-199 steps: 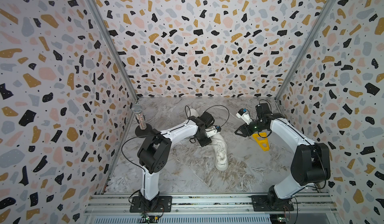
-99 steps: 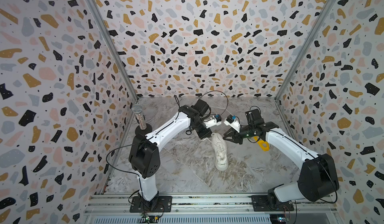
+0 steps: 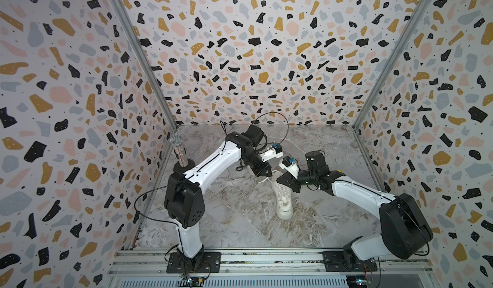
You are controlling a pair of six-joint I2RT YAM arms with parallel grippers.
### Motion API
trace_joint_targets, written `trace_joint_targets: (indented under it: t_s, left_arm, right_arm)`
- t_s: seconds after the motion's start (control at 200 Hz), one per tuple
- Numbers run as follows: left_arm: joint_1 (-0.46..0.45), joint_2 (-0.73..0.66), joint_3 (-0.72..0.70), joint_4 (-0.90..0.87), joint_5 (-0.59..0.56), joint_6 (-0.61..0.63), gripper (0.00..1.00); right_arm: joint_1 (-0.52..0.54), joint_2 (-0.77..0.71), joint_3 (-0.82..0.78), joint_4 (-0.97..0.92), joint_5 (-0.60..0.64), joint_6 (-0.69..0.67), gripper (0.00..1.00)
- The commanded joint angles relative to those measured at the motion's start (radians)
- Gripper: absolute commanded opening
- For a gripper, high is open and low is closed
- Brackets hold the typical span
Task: Tie the shoes
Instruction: Cross the shoelace with the shoelace.
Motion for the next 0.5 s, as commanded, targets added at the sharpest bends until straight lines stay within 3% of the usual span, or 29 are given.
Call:
trace_joint_targets:
  t_s: [0.0,0.496]
  left_arm:
    - [0.015,0.008,0.037,-0.012,0.069,-0.023,0.0]
    - [0.032,0.015,0.046,-0.011,0.133,-0.048,0.0]
  right_arm:
    - [0.012,0.016,-0.015,0.091,0.037,0.045,0.11]
    - [0.022,0.064,-0.062,0.23,0.051,0.101,0.21]
